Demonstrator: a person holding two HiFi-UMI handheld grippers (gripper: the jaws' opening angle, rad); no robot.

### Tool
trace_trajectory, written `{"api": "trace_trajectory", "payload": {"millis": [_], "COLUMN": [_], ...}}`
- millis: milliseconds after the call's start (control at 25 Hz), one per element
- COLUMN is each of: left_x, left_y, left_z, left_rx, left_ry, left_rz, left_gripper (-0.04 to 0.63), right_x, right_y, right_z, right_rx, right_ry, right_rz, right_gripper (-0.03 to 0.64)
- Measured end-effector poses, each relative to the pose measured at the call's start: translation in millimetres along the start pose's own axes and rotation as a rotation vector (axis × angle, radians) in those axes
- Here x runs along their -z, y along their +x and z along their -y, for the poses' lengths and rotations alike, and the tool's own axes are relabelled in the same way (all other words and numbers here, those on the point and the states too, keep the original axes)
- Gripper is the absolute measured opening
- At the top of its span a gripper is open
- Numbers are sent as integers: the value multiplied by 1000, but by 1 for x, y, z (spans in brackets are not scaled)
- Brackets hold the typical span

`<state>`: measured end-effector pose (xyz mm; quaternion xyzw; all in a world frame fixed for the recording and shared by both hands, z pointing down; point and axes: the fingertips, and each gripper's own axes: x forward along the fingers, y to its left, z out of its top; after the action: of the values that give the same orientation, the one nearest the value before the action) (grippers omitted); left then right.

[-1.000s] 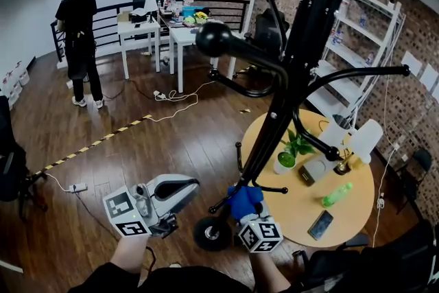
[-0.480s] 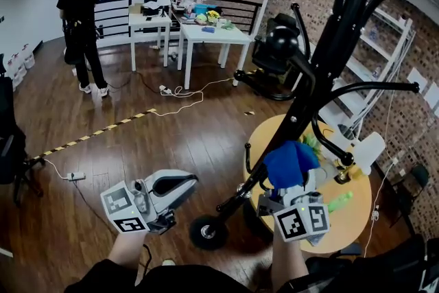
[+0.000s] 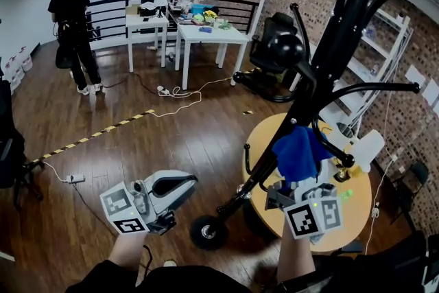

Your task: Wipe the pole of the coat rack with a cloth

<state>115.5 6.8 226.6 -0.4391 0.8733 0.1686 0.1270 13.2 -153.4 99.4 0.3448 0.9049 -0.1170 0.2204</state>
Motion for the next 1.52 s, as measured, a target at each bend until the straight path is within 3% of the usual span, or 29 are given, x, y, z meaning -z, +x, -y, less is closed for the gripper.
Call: {"api": "trace_trajectory", "payload": {"millis": [480, 960, 1160, 1520], "left_x": [17, 21, 19, 17], "left_y": [24, 26, 26, 16], "left_z": [10, 12, 12, 9], "left_rx": [64, 40, 42, 34], "left_ry": [-34, -24, -14, -5], "left_rz": [-58, -88, -87, -63], "left_gripper": [3, 3, 3, 3], "right_x": [168, 292, 282, 137], "right_y": [-85, -153, -145, -69], "right_z": [10, 28, 25, 14], "right_rx": [18, 86, 91, 53], "right_ry": [86, 158, 195, 168], "right_rz": [-232, -500, -505, -201], "right_gripper": [25, 25, 23, 25]}}
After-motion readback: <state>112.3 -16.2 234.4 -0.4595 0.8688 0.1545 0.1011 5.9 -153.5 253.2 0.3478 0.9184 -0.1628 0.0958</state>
